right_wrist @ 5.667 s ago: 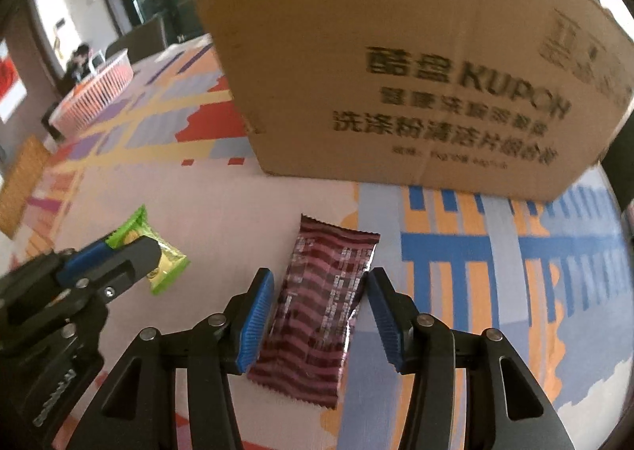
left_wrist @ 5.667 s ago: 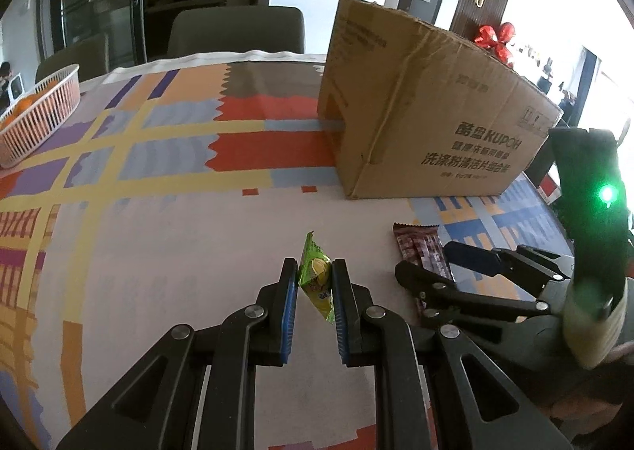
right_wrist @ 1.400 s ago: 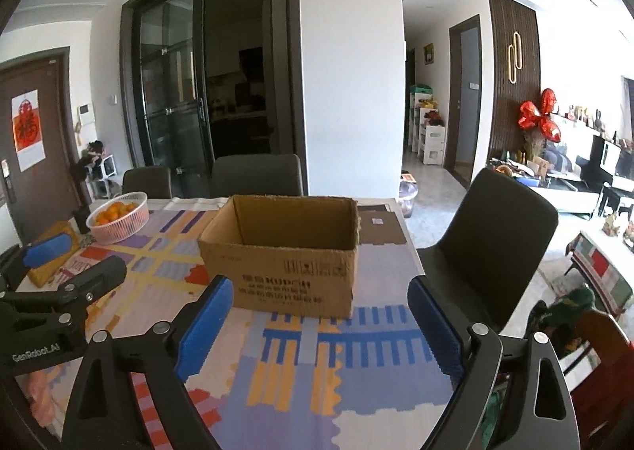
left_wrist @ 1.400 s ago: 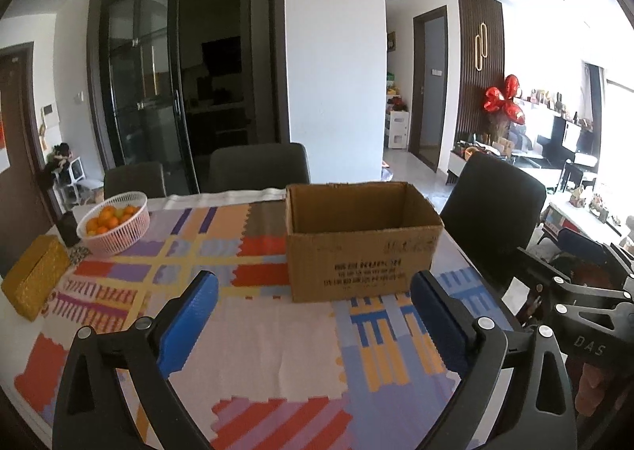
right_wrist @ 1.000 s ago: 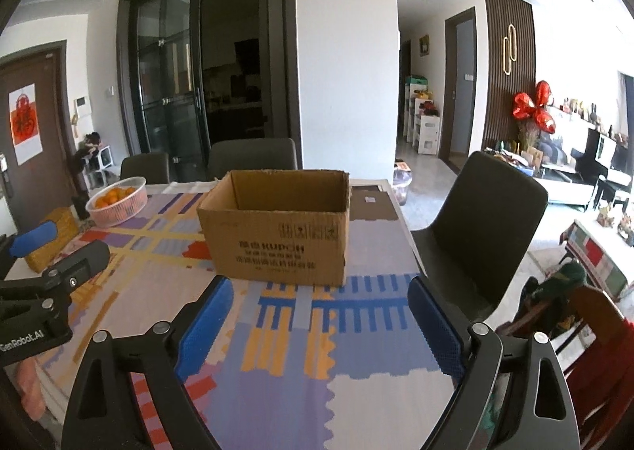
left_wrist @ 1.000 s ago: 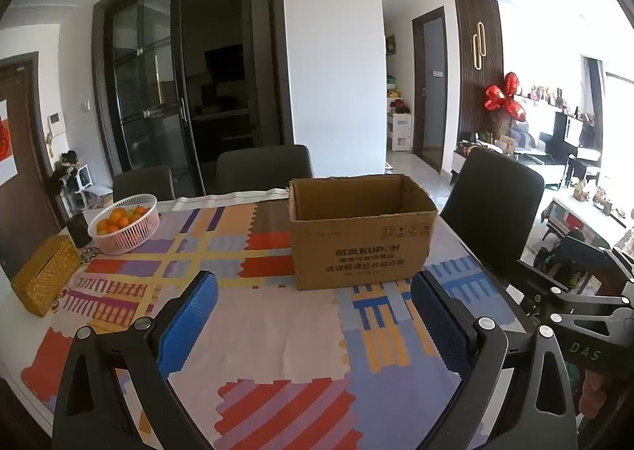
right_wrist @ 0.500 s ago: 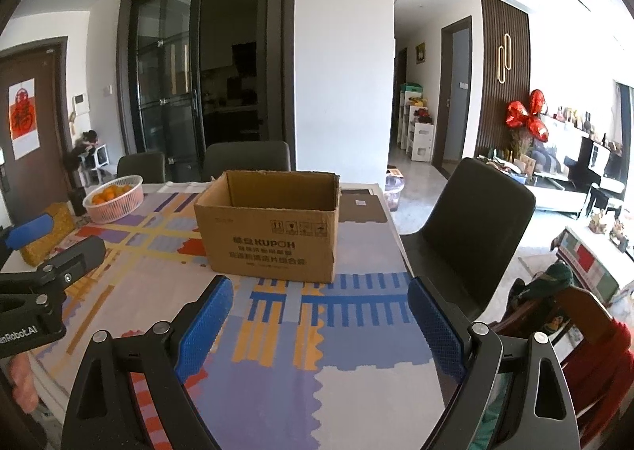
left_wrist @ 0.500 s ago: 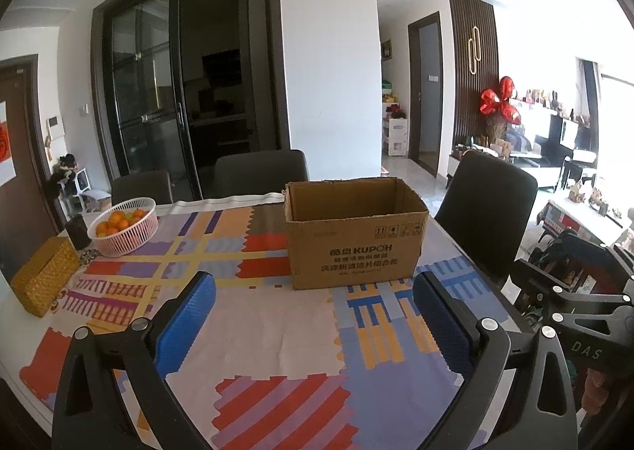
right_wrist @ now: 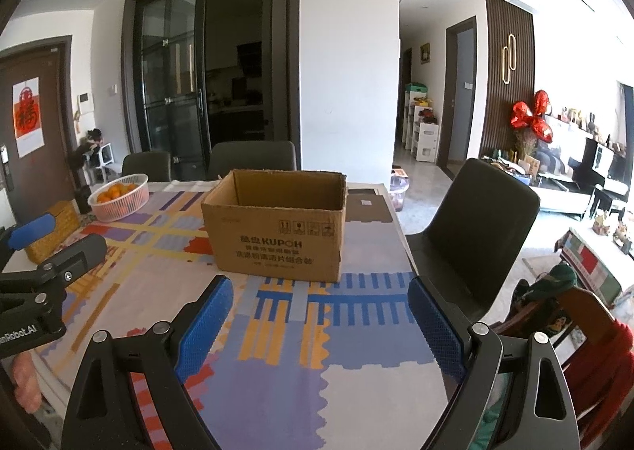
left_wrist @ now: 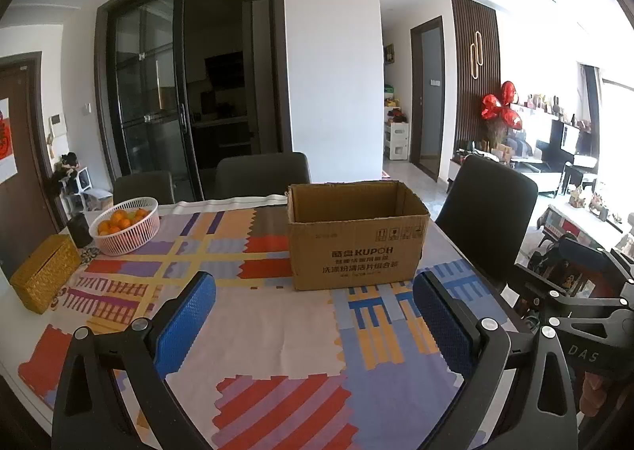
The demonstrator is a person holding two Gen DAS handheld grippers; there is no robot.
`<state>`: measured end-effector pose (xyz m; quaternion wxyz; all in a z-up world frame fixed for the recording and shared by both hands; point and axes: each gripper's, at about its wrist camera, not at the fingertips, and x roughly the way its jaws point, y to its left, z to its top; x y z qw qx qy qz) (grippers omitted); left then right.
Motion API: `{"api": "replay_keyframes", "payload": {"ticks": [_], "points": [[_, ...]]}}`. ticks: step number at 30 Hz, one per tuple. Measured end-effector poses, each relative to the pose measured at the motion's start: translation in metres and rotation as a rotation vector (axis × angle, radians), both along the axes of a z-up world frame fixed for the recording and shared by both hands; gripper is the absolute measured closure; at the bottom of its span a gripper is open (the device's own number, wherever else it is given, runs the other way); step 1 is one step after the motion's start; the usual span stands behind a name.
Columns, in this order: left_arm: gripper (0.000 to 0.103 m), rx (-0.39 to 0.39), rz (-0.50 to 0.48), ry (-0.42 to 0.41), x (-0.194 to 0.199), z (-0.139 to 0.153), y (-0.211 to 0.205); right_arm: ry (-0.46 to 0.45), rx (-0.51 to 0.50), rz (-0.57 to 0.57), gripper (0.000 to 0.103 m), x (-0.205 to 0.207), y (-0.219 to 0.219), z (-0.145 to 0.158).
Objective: Organize snacks
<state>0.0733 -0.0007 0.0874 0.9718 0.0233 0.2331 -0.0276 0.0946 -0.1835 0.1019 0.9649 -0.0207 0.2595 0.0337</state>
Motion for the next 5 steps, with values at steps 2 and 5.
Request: {"api": "replay_keyframes", "payload": {"ticks": [2, 5], "points": [[0.001, -0.001, 0.001, 0.001, 0.0001, 0.0003, 0.0001, 0.0, -0.001, 0.0, 0.012, 0.0001, 0.0005, -0.0007], [0.001, 0.001, 0.002, 0.0, 0.0003, 0.0002, 0.0004, 0.001, -0.002, 0.0, 0.012, 0.0, 0.0007, -0.0008]]}}
